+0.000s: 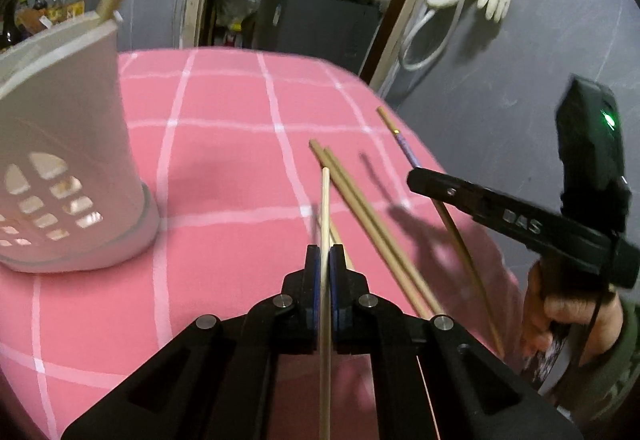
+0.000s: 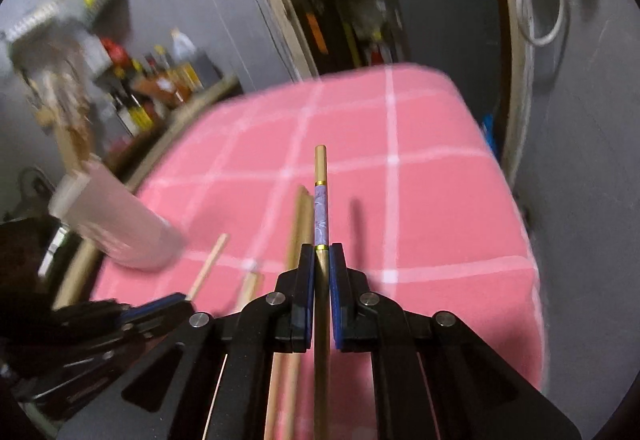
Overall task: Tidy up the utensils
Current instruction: 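Lift both held chopsticks upright and carry them over the white basket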
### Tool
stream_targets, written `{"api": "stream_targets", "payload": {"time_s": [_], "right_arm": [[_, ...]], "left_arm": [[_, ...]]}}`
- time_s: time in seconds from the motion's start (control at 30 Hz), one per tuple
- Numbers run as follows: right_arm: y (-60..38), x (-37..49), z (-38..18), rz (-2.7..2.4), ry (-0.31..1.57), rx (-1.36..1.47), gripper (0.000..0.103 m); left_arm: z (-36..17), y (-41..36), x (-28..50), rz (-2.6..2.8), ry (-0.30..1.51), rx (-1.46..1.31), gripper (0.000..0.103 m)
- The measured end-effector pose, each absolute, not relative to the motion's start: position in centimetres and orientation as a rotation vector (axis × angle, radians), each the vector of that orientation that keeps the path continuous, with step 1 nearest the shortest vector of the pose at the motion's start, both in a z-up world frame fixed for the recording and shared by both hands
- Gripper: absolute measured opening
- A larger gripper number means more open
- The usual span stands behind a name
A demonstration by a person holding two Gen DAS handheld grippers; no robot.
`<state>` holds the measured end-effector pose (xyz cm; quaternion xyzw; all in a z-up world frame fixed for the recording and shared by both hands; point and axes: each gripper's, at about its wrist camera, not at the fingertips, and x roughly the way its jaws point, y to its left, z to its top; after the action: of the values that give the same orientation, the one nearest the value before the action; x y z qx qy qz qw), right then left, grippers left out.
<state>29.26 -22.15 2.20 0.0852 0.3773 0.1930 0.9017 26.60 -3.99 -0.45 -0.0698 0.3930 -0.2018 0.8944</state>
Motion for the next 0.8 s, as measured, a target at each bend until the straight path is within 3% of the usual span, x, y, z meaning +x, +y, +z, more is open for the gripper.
{"api": "stream_targets", "payload": {"time_s": [0.37,0.8], "right_arm": [[-19.8,22.3,6.4,0.509,0.284,0.290,0.005],[-14.0,22.4,12.6,0.632,-0.010,0.323,0.005]], "left_arm": [[4.6,-0.5,22.0,-0.375,0.448,-0.237,0.003],[12.2,7.6,21.5,-0.239,0.161,-0.312,0.003]]}}
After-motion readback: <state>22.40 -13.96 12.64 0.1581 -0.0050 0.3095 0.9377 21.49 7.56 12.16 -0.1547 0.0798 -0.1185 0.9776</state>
